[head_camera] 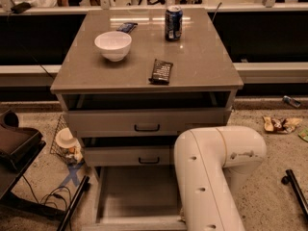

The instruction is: Open bottom drawer

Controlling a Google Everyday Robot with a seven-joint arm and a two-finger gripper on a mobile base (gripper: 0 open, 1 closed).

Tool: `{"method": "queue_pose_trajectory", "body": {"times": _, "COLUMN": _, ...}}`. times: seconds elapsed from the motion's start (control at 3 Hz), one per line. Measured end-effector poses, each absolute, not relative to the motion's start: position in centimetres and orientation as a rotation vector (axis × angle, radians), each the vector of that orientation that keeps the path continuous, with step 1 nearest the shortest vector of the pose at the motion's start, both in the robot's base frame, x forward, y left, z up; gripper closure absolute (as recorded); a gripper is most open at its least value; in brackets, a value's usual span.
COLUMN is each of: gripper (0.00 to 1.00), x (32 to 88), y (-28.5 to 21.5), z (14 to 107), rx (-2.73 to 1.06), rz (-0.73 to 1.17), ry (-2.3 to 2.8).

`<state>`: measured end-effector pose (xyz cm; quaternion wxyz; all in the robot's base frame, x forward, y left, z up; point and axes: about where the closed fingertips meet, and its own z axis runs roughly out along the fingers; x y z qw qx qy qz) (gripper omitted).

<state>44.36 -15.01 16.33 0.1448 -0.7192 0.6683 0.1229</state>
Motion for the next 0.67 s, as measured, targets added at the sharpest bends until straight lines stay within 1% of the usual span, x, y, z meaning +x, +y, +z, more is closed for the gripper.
{"method": "queue_pose_trajectory", "body": {"times": 0.33, "gripper": 1.00, "x": 40.86, "y": -15.51, "z": 15.70, "rx": -2.068, "rz": 0.457, "ry": 1.987}}
{"method": "queue_pose_trajectory", "body": {"times": 0.67, "gripper": 0.74, "x": 41.00, "y": -15.44, "z": 15.66, "rx": -2.067, "rz": 0.461, "ry": 1.989}}
